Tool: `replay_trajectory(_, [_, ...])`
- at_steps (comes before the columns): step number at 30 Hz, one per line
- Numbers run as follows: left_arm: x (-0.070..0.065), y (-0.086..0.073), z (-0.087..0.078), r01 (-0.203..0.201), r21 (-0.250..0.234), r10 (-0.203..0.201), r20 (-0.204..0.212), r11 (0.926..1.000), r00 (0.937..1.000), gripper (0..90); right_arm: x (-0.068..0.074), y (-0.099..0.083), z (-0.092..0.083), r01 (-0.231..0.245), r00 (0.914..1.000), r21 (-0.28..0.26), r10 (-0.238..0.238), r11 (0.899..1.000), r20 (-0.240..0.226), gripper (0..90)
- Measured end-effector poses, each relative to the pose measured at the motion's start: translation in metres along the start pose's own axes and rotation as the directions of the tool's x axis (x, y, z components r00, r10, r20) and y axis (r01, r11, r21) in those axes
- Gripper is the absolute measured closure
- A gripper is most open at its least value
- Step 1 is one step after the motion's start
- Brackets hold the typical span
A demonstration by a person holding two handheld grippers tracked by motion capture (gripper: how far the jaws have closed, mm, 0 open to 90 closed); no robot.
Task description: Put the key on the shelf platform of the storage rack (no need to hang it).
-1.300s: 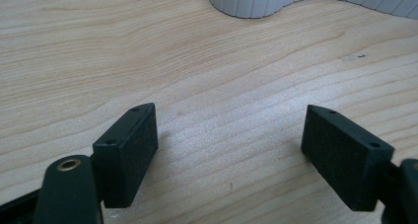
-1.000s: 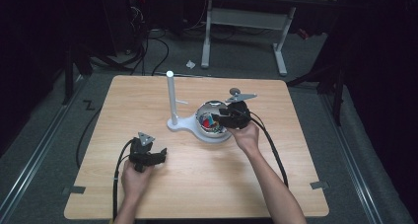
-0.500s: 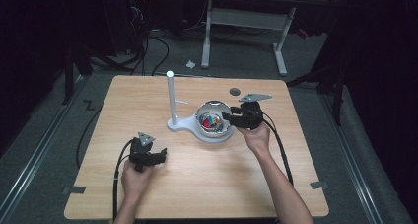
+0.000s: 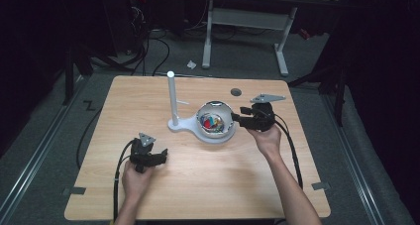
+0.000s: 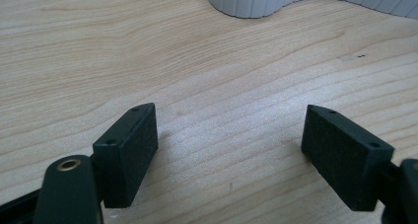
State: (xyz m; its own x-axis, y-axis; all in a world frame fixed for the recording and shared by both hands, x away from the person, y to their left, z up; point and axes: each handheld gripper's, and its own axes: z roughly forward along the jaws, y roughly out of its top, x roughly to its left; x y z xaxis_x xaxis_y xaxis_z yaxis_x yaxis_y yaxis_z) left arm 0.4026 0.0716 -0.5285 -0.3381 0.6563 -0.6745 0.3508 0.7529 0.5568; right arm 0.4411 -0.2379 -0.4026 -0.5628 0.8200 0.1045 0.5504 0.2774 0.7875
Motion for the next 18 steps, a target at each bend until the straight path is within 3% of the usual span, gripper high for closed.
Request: replay_trajectory(18, [0.0, 0.0, 0.0, 0.0, 0.0, 0.0, 0.0, 1.0, 1.0, 22.1, -0.015, -0.011, -0.036, -0.033, 0.9988, -0.029, 0.034, 0.999, 0.036, 48.7])
